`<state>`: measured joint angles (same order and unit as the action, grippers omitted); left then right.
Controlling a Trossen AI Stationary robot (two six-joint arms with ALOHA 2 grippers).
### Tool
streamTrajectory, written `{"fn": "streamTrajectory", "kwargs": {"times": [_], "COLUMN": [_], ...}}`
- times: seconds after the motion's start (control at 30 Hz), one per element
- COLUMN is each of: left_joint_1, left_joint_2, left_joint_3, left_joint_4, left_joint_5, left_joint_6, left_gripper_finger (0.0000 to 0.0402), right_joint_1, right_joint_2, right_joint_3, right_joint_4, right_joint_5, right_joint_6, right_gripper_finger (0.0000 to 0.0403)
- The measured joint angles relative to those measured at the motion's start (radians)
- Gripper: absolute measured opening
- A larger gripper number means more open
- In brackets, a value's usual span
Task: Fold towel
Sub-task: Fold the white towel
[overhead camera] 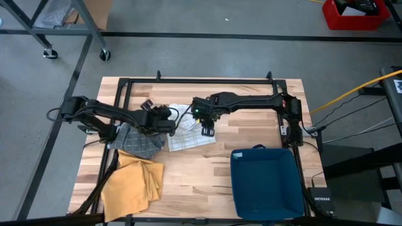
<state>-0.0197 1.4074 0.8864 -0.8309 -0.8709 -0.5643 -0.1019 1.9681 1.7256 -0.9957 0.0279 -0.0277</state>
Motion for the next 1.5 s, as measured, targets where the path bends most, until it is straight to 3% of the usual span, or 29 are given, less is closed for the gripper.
{"fn": "streamTrajectory", "kwargs": {"times": [0.17, 0.4, 0.5, 0.67, 0.87, 1.13, 1.37, 1.5], "left_joint_1": [-0.009, -0.086, -0.126, -0.172, -0.166, -0.096, -0.043, 0.012], "left_joint_2": [-0.090, -0.187, -0.179, -0.120, 0.001, 0.144, 0.159, 0.159], "left_joint_3": [0.013, 0.020, 0.020, 0.020, 0.020, 0.014, -0.012, -0.013], "left_joint_4": [0.012, 0.032, 0.032, 0.075, 0.212, 0.275, 0.299, 0.306], "left_joint_5": [0.039, 0.333, 0.386, 0.391, 0.371, 0.273, 0.113, 0.081], "left_joint_6": [0.014, 0.015, 0.015, 0.026, 0.151, 0.232, 0.185, 0.197], "left_gripper_finger": [0.0052, 0.0018, 0.0006, 0.0003, 0.0002, 0.0002, 0.0001, 0.0001], "right_joint_1": [0.065, 0.128, 0.130, 0.128, 0.128, 0.126, 0.127, 0.127], "right_joint_2": [0.000, 0.042, 0.089, 0.148, 0.169, 0.214, 0.234, 0.234], "right_joint_3": [0.000, -0.002, -0.002, -0.002, -0.003, -0.006, -0.081, -0.097], "right_joint_4": [-0.003, 0.022, 0.048, 0.072, 0.084, 0.061, 0.113, 0.124], "right_joint_5": [-0.021, -0.011, -0.011, 0.027, 0.093, 0.068, 0.060, 0.051], "right_joint_6": [-0.003, -0.006, -0.008, -0.013, -0.050, -0.050, -0.048, -0.048], "right_gripper_finger": [0.0126, 0.0121, 0.0121, 0.0121, 0.0121, 0.0121, 0.0121, 0.0121]}}
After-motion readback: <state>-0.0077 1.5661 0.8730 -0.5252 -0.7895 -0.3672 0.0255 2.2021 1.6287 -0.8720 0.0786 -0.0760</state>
